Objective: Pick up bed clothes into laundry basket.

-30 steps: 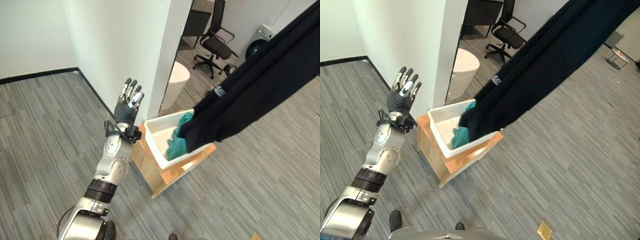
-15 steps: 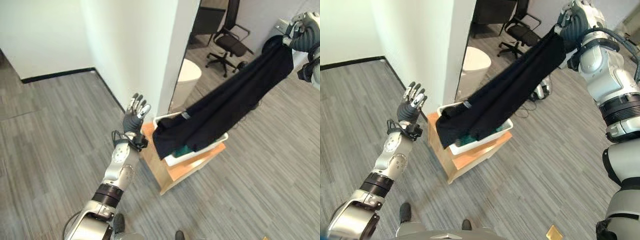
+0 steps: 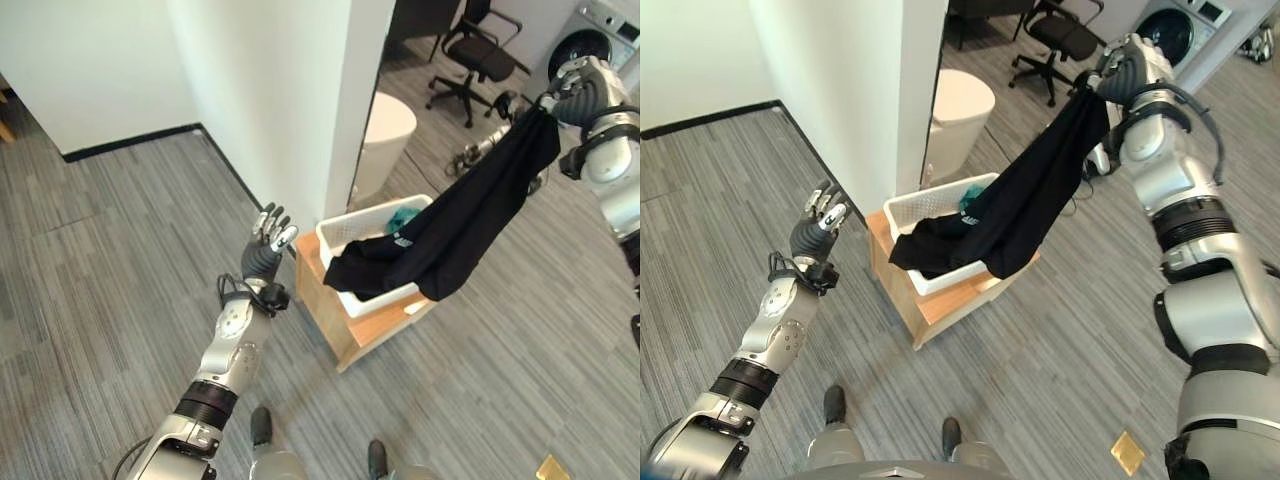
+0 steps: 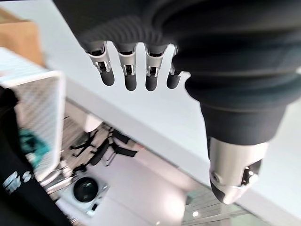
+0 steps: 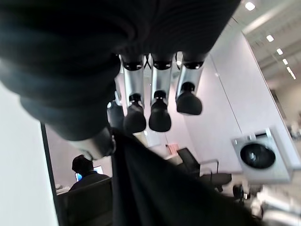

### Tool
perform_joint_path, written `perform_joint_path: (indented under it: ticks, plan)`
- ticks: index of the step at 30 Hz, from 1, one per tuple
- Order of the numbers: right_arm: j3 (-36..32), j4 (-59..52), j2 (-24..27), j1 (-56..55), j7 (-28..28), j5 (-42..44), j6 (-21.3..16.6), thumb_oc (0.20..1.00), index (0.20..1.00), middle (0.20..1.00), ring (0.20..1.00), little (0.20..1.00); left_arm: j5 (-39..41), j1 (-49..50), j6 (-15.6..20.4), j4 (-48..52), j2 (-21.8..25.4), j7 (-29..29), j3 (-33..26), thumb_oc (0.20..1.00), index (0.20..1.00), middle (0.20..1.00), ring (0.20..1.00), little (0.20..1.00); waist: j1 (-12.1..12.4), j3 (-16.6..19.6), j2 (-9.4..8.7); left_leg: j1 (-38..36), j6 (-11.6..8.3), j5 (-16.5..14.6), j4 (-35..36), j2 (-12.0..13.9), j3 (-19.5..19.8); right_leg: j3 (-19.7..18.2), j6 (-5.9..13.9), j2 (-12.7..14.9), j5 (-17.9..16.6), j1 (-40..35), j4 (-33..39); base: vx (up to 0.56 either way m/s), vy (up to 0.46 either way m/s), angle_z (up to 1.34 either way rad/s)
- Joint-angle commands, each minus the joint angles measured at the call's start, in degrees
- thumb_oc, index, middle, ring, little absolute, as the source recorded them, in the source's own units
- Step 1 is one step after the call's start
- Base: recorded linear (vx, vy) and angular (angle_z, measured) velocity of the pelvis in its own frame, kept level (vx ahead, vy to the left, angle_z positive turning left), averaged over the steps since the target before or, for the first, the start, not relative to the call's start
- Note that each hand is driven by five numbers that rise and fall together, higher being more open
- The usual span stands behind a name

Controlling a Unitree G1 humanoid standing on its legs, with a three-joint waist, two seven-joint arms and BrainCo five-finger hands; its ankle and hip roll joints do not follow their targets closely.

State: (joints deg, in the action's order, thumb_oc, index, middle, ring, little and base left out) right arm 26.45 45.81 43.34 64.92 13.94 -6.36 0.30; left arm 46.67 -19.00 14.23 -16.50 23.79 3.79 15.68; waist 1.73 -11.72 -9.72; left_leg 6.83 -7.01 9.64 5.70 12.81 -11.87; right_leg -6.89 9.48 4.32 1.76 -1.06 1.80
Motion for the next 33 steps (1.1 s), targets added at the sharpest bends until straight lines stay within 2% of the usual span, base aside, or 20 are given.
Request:
perform_joint_path:
  ticks: [1,6,7,9,14,18,22,26,32,33]
  plan:
    - [-0.09,2.53,-1.41,6.79,3.79,3.01,-1.54,0.2,0.2,0.2,0.2,0.2,1.23,-8.35,2.16,2.18,1.99,-1.28,2.79,1.0,1.0,1.0,1.0,1.0,3.47,-2.42,-1.05,-9.98,-3.44,-11.35,-0.7,-0.12,-3.55,-2.41,5.52,3.37,-6.65,9.5,0.14,-0.14,-0.036,0.02]
    - [1.5,7.99,-8.36,9.73,4.2,5.03,-1.5,0.2,0.2,0.2,0.2,0.2,2.38,-12.33,3.03,1.04,2.35,-1.05,5.72,1.0,1.0,1.0,1.0,1.0,4.62,-5.83,0.7,-6.25,-3.46,-9.79,-0.7,0.17,-3.02,-2.92,5.52,2.98,-7.58,13.95,-1.26,-0.12,0.005,0.02]
    - [1.51,8.01,-8.36,9.75,4.2,5.04,-1.51,0.2,0.2,0.2,0.2,0.2,2.38,-12.34,3.03,1.03,2.35,-1.06,5.71,1.0,1.0,1.0,1.0,1.0,4.61,-5.81,0.7,-6.21,-3.46,-9.78,-0.7,0.17,-3.02,-2.92,5.52,2.98,-7.58,13.99,-1.28,-0.08,0.022,0.03]
    - [3.73,9.75,-13.09,12.59,4.21,5.45,-1.78,0.2,0.2,0.2,0.2,0.2,2.44,-15.34,3.84,-0.13,1.82,-0.47,7.52,1.0,1.0,1.0,1.0,1.0,5.45,-7.06,1.75,-4.46,-3.56,-8.91,-0.77,0.2,-2.68,-3.33,5.52,2.59,-8.46,15.87,-1.63,-0.09,0.025,0.01]
    - [5.22,10.31,-18.7,14.69,4.6,7.42,-2.2,0.2,0.2,0.2,0.2,0.2,2.57,-19.78,4.41,-3.05,-0.02,0.57,9.42,1.0,1.0,1.0,1.0,1.0,5.98,-7.25,2.49,-2.37,-3.96,-8.12,-0.75,0.76,-1.53,-3.36,5.52,2.34,-9.08,17.45,-1.92,0.0,-0.009,0.04]
    - [6.67,10.68,-20.93,18.19,4.78,8.13,-2.33,0.2,0.2,0.2,0.2,0.2,2.86,-22.2,4.73,-6.13,-1.03,1.3,10.23,1.0,1.0,1.0,1.0,1.0,6.29,-6.31,2.42,-1.03,-4.27,-7.74,-0.7,1.04,-0.49,-2.95,5.52,2.12,-9.07,17.93,-1.83,0.06,-0.038,0.12]
    - [7.46,10.48,-21.83,21.69,5.43,8.67,-2.08,0.2,0.2,0.2,0.2,0.2,3.52,-23.43,4.78,-7.68,-1.77,1.94,10.57,1.0,1.0,1.0,1.0,1.0,6.44,-5.12,1.91,-0.46,-4.63,-7.88,-0.7,1.5,0.09,-2.55,5.52,2.11,-9.04,18.0,-1.53,0.06,-0.031,0.1]
    - [7.57,8.73,-20.22,24.72,6.24,9.83,-2.37,0.2,0.2,0.2,0.2,0.2,3.79,-22.58,4.91,-6.76,-1.86,1.83,10.18,1.0,1.0,1.0,1.0,1.0,6.57,-4.4,1.36,-0.25,-4.92,-7.98,-0.7,1.85,0.22,-2.14,5.52,2.02,-9.02,18.0,-1.3,0.04,-0.012,0.08]
    - [8.45,7.12,-14.18,27.22,6.89,9.65,-2.21,0.2,0.2,0.2,0.2,0.2,3.6,-19.11,4.81,-3.51,-0.79,1.78,8.56,1.0,1.0,1.0,1.0,1.0,6.29,-3.89,0.83,-0.01,-5.18,-8.19,-0.7,2.16,0.31,-1.94,5.52,1.82,-8.84,18.32,-0.91,0.01,-0.004,0.05]
    - [8.51,6.9,-11.98,26.7,6.83,9.36,-2.28,0.2,0.2,0.2,0.2,0.2,3.53,-17.99,4.77,-2.66,-0.38,1.66,8.19,1.0,1.0,1.0,1.0,1.0,6.27,-4.18,0.89,0.06,-5.22,-8.12,-0.7,2.17,0.25,-1.97,5.52,1.85,-8.77,18.57,-1.0,-0.02,-0.009,-0.05]
